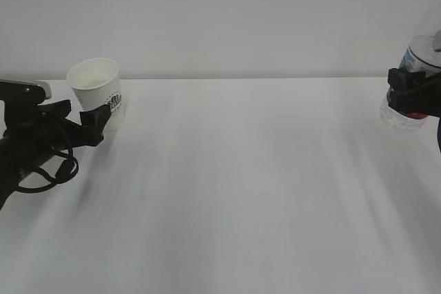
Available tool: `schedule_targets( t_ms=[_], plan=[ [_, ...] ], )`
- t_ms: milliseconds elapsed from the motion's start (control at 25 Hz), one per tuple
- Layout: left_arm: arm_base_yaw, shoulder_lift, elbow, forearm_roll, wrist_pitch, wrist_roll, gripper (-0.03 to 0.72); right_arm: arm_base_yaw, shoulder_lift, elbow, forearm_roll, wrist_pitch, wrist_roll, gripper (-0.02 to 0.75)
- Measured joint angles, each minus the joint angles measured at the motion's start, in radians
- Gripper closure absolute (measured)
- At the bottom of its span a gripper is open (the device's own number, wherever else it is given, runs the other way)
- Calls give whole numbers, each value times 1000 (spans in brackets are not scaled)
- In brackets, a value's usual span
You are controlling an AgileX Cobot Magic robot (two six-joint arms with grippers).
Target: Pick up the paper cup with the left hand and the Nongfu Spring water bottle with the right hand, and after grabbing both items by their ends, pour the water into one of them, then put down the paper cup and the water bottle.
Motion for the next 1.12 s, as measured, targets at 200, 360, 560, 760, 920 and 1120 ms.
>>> schedule_targets(
  t_ms=[200, 360, 560, 760, 920, 1120],
  plan=[
    [0, -78, 55, -2, 0, 32, 59, 0, 0, 0, 0, -2, 0, 246],
    [0, -135, 109, -3, 0, 35, 62, 0, 0, 0, 0, -2, 0, 246],
    [0, -223, 188, -4, 0, 37, 66, 0, 0, 0, 0, -2, 0, 246],
    [0, -316, 234, -45, 0, 90, 73, 0, 0, 0, 0, -2, 0, 246],
    [0, -374, 240, -125, 0, 111, 83, 0, 0, 0, 0, -2, 0, 246],
    [2, -415, 240, -219, 0, 132, 107, 0, 0, 0, -2, -2, 8, 246]
  ],
)
